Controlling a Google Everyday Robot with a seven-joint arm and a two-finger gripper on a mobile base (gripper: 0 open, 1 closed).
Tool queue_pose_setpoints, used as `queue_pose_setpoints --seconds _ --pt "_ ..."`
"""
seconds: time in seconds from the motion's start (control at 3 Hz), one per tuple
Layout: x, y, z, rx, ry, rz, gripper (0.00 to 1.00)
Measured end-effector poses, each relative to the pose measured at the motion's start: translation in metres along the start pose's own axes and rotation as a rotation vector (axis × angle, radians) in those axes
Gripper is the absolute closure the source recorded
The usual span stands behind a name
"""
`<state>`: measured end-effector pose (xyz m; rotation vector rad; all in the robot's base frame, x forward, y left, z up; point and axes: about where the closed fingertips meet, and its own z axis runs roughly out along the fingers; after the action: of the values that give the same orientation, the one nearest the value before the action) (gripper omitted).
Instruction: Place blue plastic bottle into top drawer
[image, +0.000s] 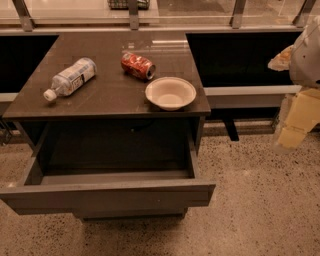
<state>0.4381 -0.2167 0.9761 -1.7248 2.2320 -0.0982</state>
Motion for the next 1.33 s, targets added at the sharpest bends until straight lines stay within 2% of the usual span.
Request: queue_pose_setpoints --seconds 0.33,0.67,1.0,1.33 --pt "0.000 0.000 0.000 0.000 0.000 -0.001 0.00" --pt "-0.010 -0.003 0.002 -0.002 -0.004 -0.038 0.00" --pt "-0.056 -0.022 0.011 0.004 0.013 -0.243 0.00" --pt "-0.159 -0.037 0.027 0.002 0.010 -0.621 0.00"
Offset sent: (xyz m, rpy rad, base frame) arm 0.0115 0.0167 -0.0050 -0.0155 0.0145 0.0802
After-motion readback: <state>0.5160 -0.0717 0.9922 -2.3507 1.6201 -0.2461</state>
